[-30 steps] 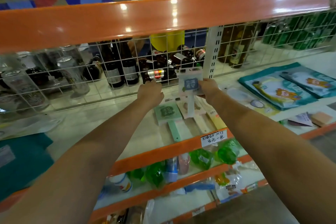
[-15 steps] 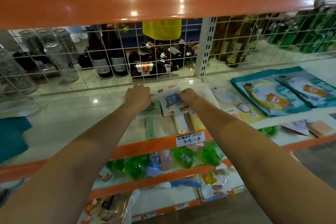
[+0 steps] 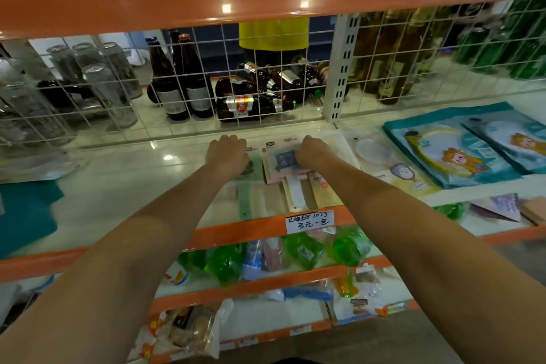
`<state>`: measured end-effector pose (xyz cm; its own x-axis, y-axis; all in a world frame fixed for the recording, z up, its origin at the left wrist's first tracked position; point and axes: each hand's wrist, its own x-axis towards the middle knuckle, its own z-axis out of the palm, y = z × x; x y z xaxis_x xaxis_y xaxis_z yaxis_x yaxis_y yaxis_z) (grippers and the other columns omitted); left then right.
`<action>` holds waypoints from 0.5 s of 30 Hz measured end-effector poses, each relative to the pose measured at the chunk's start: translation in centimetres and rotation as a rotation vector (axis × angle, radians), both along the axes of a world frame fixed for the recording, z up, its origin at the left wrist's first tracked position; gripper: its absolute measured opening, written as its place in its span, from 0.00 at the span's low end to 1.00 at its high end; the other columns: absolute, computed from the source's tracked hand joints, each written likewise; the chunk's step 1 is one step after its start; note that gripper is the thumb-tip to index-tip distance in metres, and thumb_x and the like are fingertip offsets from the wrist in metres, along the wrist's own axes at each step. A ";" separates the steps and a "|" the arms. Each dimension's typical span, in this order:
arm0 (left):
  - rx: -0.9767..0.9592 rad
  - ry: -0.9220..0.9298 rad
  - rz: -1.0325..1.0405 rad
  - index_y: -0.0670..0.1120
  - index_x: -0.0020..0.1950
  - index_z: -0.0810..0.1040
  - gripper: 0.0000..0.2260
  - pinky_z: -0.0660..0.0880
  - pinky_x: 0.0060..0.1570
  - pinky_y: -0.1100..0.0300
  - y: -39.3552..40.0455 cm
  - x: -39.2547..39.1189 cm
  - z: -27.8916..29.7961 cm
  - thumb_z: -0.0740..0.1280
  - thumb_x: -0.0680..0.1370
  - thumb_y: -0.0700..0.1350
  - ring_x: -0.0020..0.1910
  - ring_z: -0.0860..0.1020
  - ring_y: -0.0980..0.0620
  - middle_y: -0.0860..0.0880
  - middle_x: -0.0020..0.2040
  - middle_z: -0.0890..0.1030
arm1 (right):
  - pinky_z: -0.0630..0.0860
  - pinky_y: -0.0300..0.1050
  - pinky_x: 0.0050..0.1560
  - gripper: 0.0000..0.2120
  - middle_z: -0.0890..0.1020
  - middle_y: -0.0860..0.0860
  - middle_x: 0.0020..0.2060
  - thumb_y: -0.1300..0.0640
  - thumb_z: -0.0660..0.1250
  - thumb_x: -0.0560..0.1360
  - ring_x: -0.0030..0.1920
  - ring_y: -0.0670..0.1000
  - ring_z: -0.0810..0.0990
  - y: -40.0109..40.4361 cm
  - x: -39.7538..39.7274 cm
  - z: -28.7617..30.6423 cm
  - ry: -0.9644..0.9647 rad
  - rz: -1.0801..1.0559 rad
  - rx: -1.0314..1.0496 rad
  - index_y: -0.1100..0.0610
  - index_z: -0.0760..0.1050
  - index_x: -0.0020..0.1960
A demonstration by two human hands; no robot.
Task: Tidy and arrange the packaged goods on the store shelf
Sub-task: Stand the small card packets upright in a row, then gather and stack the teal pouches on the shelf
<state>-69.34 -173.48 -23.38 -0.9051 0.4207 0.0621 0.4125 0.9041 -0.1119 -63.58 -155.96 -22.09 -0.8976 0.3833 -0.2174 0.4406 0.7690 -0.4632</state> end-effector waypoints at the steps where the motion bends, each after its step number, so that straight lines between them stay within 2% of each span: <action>1: -0.005 0.002 -0.005 0.43 0.64 0.74 0.15 0.69 0.56 0.52 0.1 0.0 0.0 0.56 0.81 0.46 0.60 0.72 0.44 0.43 0.61 0.74 | 0.72 0.48 0.58 0.16 0.75 0.61 0.63 0.60 0.55 0.81 0.63 0.59 0.75 0.0 -0.1 -0.2 -0.003 0.007 0.011 0.66 0.66 0.66; 6: -0.023 0.008 -0.035 0.43 0.64 0.73 0.15 0.68 0.55 0.52 0.5 0.3 0.0 0.55 0.81 0.46 0.60 0.71 0.44 0.44 0.61 0.74 | 0.74 0.47 0.56 0.16 0.76 0.61 0.61 0.60 0.57 0.80 0.61 0.59 0.76 -0.3 -0.7 -0.7 -0.017 0.030 0.067 0.66 0.67 0.65; 15: -0.057 0.025 -0.085 0.44 0.65 0.73 0.15 0.69 0.54 0.53 1.0 0.3 0.0 0.55 0.82 0.46 0.60 0.72 0.45 0.44 0.61 0.74 | 0.73 0.49 0.57 0.15 0.76 0.60 0.61 0.60 0.55 0.80 0.61 0.59 0.76 -0.9 -1.0 -1.5 -0.029 0.083 0.193 0.65 0.68 0.65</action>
